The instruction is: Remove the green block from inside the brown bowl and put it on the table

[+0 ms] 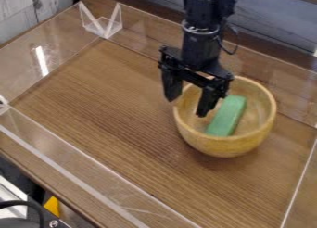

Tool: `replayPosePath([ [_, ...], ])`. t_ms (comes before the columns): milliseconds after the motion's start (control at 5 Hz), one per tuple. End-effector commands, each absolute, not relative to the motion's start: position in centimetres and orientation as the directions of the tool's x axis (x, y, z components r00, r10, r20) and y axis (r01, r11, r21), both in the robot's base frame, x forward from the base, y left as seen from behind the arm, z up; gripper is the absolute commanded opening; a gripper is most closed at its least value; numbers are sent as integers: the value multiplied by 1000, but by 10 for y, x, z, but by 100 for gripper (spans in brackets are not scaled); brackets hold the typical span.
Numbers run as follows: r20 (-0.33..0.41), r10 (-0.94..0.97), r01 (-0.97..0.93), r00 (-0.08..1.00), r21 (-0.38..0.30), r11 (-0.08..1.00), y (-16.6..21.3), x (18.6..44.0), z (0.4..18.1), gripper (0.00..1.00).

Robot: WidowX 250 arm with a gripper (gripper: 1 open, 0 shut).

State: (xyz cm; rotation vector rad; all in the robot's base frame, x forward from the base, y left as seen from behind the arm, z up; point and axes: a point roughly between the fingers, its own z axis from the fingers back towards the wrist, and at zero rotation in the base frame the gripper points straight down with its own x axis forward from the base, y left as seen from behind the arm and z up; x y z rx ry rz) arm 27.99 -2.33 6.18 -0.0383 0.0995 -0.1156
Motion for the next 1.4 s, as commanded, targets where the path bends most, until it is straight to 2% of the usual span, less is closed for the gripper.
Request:
replayPosePath([
  [0, -74, -167, 164, 983, -46, 985, -19, 279, 65, 100],
  [400, -74, -81, 77, 994, -54, 996, -35, 278, 60, 100],
  [800, -79, 14, -19, 997, -62, 998, -14, 280, 54, 100],
  [1200, -93, 124, -131, 988, -70, 989, -10, 282, 81, 100],
])
